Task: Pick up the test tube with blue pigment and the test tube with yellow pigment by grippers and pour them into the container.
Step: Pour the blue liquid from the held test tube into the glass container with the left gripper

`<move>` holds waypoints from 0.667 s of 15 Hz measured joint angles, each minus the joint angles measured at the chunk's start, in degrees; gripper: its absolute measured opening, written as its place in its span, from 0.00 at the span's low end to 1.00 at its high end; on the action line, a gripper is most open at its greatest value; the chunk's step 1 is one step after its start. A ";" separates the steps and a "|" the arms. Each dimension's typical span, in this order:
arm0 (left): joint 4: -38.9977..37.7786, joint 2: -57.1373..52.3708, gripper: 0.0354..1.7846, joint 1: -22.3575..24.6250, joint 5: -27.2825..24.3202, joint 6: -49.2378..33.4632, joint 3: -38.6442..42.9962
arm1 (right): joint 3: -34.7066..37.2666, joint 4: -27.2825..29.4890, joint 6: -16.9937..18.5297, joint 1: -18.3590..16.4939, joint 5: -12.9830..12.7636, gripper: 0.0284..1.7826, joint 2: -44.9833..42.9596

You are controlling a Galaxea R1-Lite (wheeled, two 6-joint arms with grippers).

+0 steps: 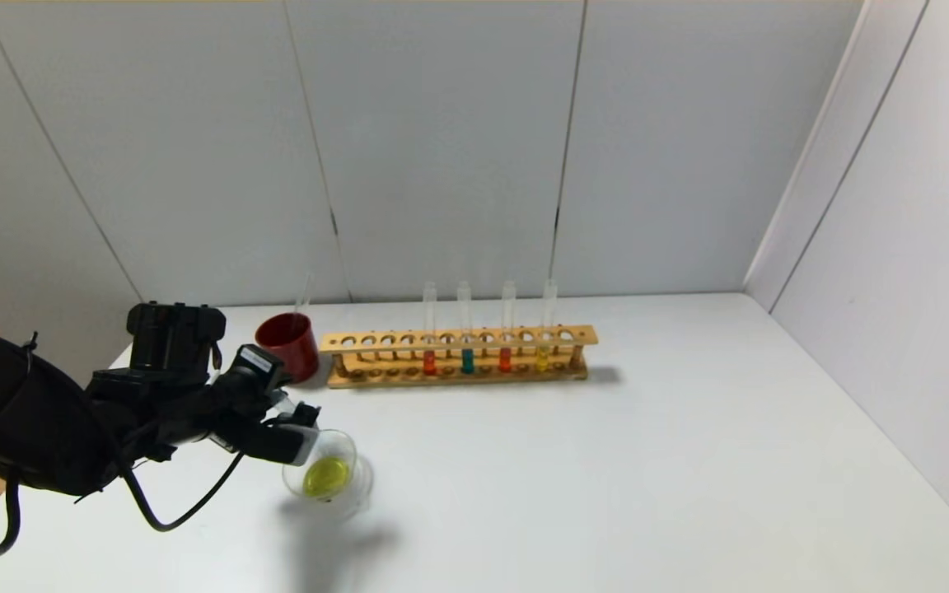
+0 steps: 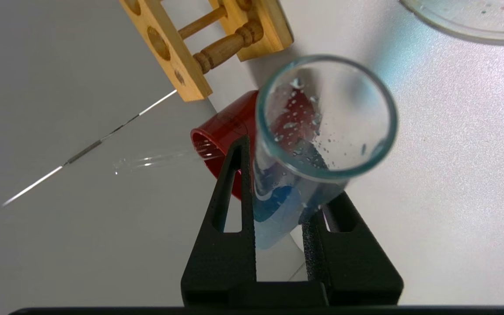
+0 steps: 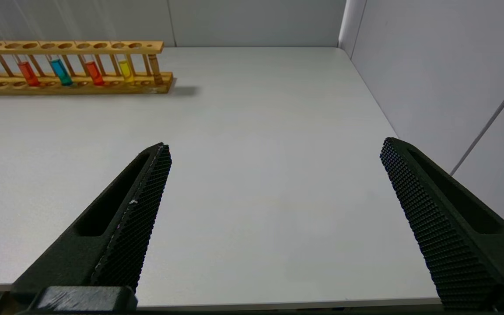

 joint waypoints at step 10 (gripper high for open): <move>-3.19 0.88 0.18 -0.61 0.68 6.97 0.05 | 0.00 0.00 0.00 0.00 0.02 0.98 0.00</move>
